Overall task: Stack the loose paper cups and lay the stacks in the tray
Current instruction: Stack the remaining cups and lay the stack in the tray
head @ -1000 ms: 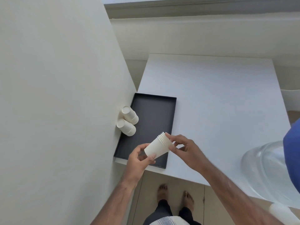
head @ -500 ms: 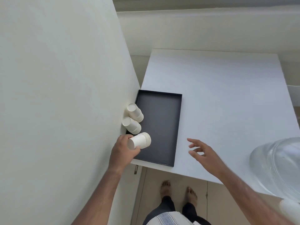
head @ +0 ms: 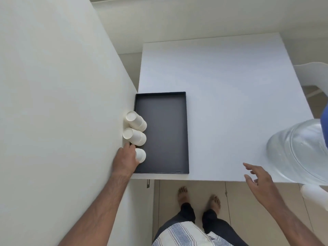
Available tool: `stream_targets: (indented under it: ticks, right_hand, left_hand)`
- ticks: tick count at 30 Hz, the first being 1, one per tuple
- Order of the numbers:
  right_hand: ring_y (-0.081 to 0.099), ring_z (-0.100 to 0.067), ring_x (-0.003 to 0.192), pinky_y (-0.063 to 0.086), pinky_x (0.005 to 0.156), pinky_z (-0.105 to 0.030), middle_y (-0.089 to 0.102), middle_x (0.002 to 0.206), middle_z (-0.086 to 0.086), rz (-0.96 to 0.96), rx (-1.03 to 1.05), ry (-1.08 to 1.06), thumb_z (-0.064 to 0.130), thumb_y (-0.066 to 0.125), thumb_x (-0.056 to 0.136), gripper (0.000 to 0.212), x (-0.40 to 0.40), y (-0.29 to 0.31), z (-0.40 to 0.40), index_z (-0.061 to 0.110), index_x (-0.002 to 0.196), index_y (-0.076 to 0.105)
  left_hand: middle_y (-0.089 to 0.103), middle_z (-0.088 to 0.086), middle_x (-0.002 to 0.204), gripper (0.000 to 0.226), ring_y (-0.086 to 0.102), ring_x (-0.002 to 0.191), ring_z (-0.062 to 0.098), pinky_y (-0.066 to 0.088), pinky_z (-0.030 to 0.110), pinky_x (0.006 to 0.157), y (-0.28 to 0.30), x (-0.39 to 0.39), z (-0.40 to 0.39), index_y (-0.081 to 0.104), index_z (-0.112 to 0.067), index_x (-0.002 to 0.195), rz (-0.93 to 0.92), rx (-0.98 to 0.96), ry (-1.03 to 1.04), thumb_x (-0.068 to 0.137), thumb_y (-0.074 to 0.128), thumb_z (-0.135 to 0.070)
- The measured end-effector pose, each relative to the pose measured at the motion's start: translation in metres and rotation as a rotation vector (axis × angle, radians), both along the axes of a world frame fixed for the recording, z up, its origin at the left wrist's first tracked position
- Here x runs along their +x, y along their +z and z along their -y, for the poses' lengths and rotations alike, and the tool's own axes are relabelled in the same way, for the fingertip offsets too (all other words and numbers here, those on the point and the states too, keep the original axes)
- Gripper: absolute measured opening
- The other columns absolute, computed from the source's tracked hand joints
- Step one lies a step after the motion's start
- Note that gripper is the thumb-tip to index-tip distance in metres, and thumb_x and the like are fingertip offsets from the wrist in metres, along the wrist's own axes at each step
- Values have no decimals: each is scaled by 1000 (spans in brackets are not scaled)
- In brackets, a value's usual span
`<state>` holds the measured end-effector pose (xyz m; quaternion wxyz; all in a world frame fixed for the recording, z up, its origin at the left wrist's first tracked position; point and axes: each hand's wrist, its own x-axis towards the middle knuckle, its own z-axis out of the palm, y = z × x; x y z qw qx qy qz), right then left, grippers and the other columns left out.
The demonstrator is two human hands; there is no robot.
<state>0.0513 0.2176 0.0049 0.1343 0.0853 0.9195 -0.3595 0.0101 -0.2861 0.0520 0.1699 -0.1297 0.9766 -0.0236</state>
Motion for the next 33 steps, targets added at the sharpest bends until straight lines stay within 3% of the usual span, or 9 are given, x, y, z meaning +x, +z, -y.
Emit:
stream_targets:
  ticks: [3,5,9,14,18,21,26,30,33]
  right_hand:
    - [58,-19,111,56,88,-46,62,122,9,37,27,-43,3,66,97,47,18,-7,-19,26,137,64]
    - [60,-18,109,56,85,-44,63,120,9,59,31,-66,2,66,96,46,29,-10,-28,28,134,65]
    - [64,-13,104,52,74,-20,66,113,9,93,19,-114,2,66,97,41,45,-12,-41,30,127,67]
    - [67,-6,98,49,72,-6,71,108,8,161,10,-147,1,67,96,32,61,-18,-52,30,110,72]
    - [68,-6,95,49,73,-17,71,105,9,179,1,-160,2,67,96,31,70,-14,-67,31,105,72]
    - [67,-1,93,50,74,-17,70,104,14,167,0,-185,11,68,97,24,77,-4,-84,33,106,71]
    - [67,1,86,50,70,-16,69,92,21,109,-7,-265,28,74,94,14,93,10,-115,40,93,68]
    - [66,-2,83,50,67,-18,68,92,21,79,18,-323,43,75,88,12,114,20,-144,42,86,63]
    - [62,-6,76,52,63,-24,65,82,14,34,63,-420,50,78,82,27,126,24,-167,35,80,55]
  left_hand:
    - [62,7,117,19,63,95,31,53,43,77,-1,-5,-1,64,-14,112,15,1,2,94,63,-12]
    - [64,7,114,16,62,97,30,54,43,78,0,-8,0,63,-14,110,14,0,8,94,62,-10]
    - [67,5,112,17,61,102,27,54,39,83,1,-9,-2,61,-14,113,13,-22,-21,96,63,-12]
    - [71,13,106,17,66,95,32,53,42,81,-2,-1,-2,61,-9,114,-35,-50,-18,97,61,-5]
    - [71,25,89,18,68,80,45,54,52,67,-1,-1,-10,59,0,107,-99,-6,45,91,61,9]
    - [67,30,83,15,63,74,49,54,57,66,-2,1,-10,60,3,94,-178,-12,-16,83,62,12]
    - [49,28,93,63,53,83,53,47,65,64,-11,33,-21,53,3,105,-266,-68,-36,59,96,2]
    - [52,25,100,68,53,90,49,46,66,75,-12,37,-79,55,3,110,-337,13,-209,58,98,0]
    - [59,28,109,63,58,97,52,50,64,87,-11,26,-138,59,6,115,-289,95,-331,66,96,-3]
